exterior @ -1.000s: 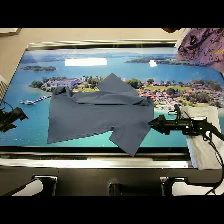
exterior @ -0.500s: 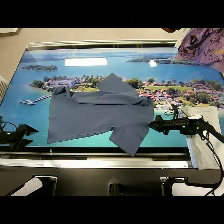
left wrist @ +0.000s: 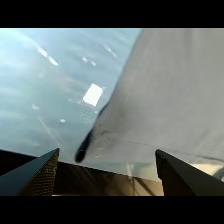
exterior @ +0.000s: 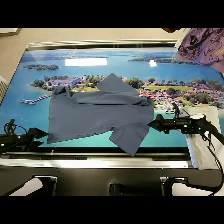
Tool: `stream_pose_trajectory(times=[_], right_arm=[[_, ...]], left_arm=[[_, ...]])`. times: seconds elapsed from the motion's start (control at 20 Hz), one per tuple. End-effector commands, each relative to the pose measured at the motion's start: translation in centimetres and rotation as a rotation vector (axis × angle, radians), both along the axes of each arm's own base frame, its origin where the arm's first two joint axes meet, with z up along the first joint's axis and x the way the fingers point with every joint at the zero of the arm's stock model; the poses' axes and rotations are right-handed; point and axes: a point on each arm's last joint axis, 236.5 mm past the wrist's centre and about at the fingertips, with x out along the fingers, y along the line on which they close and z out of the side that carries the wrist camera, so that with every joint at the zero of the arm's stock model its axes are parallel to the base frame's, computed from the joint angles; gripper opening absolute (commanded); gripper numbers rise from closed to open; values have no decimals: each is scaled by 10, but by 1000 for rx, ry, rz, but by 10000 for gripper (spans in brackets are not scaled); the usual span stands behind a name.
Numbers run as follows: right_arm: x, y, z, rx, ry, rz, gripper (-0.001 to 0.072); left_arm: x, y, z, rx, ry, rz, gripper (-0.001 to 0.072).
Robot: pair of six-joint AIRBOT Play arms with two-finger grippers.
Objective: Fold the clothes and pants, and hang the long-sleeved shirts on hangers.
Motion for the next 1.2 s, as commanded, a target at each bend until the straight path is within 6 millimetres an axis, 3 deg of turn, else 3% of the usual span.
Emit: stream_pose_trajectory(times=[0.0, 0.3, 0.4, 0.45, 0.55, 0.6, 0.65, 0.8, 0.9, 1.0, 1.15], right_arm=[[-1, 3, 4, 15, 1, 5, 31], [2, 2, 12, 3, -29, 3, 30], [6, 0, 20, -11, -59, -3, 30], [7, -1, 24, -16, -70, -9, 30], [7, -1, 28, -15, -74, -11, 30], [6, 0, 29, -10, -70, -9, 30], [4, 2, 30, -2, -67, -2, 30], [3, 11, 43, 59, -69, 1, 29], [12, 16, 65, 58, -134, 23, 29], [34, 22, 104, 17, -256, 53, 28], [74, 33, 182, -83, -459, 103, 28]], left_arm=[[0, -14, -11, -19, 23, -47, 717], [2, -26, -16, -17, 36, -87, 704], [3, -29, -16, -18, 35, -96, 440], [5, -31, -15, -24, 28, -96, 364], [6, -34, -14, -30, 24, -97, 339], [6, -35, -14, -30, 23, -102, 135], [8, -37, -12, -33, 15, -108, 19], [23, -41, -1, -42, -31, -108, 16], [44, -40, 19, -16, -94, -118, 15], [75, -37, 51, 32, -177, -128, 15], [130, -34, 131, 128, -367, -156, 15]])
